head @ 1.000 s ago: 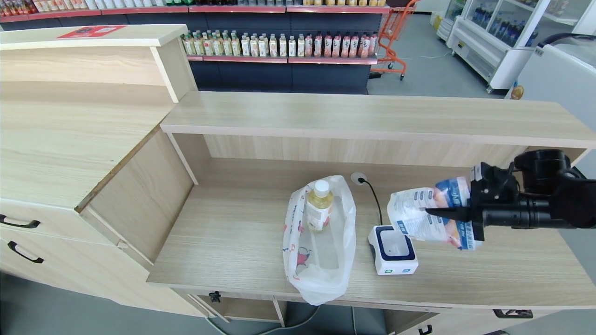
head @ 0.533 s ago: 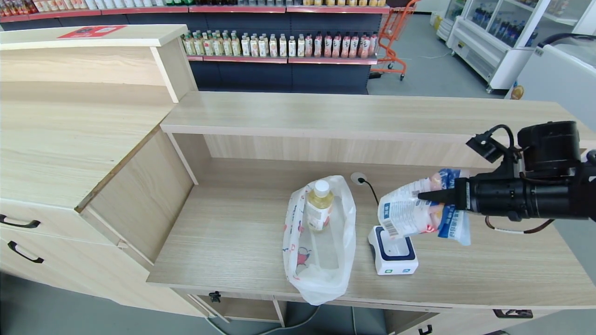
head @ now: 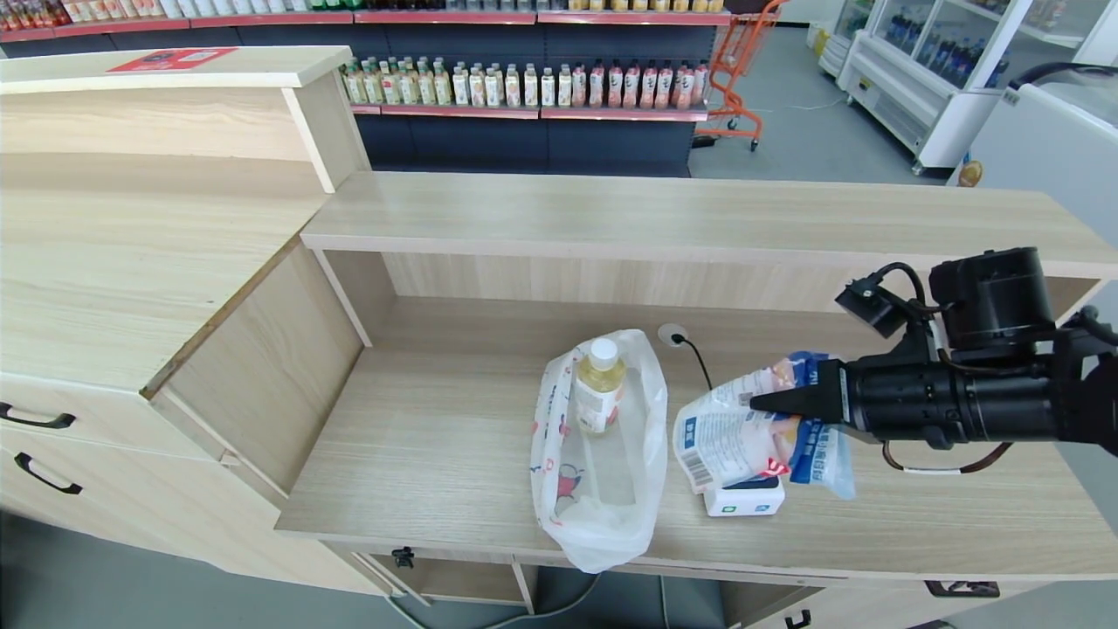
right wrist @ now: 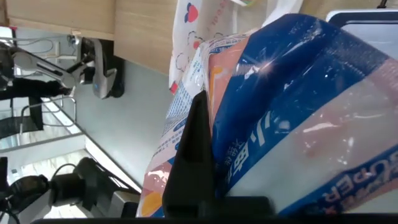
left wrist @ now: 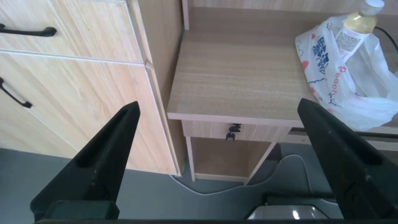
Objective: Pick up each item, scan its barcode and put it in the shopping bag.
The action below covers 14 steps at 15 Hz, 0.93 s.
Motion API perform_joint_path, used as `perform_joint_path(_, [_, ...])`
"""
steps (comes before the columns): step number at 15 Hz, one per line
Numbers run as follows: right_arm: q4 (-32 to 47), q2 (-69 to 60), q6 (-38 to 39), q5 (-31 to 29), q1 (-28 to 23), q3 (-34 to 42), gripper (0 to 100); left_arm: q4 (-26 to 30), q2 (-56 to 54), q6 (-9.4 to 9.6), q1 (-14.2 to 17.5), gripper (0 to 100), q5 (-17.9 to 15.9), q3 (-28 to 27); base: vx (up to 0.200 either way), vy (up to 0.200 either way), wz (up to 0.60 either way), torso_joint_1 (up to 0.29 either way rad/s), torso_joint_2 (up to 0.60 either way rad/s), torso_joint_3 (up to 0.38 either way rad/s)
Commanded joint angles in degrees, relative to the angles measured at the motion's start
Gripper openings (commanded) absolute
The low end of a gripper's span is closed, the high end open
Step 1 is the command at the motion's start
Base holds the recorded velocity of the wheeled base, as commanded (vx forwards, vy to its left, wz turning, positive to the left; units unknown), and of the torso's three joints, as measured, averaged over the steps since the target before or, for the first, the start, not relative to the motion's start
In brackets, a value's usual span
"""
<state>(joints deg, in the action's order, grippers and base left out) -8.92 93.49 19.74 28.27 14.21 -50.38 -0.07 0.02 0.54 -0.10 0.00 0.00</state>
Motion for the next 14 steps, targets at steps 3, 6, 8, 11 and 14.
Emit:
perform_joint_path(3, [-0.31,1.52,1.45,-1.38,2.75,-0.68,0,-0.01,0.06,-0.01,0.01,100,0.0,0.0,0.0,0.133,0.0,-0.005,0.0,0.003])
perform_joint_path(6, [-0.39,5.39,1.53,-7.97,5.47,-0.86,0,-0.01,0.06,-0.1,0.01,100,0.0,0.0,0.0,0.0,0.0,0.0,0.0,0.0])
perform_joint_path(8, [-0.48,8.99,1.53,-10.78,7.14,-1.47,0,-0.01,0.06,-0.1,0.01,100,0.0,0.0,0.0,0.0,0.0,0.0,0.0,0.0])
perform_joint_path(11, [-0.57,14.26,1.62,-14.91,9.43,-4.02,0,-0.01,0.06,-0.1,0.01,100,0.0,0.0,0.0,0.0,0.0,0.0,0.0,0.0])
perform_joint_path(14, [-2.94,19.98,2.41,-15.35,10.31,-8.42,0,-0.01,0.06,-0.1,0.01,100,0.0,0.0,0.0,0.0,0.0,0.0,0.0,0.0])
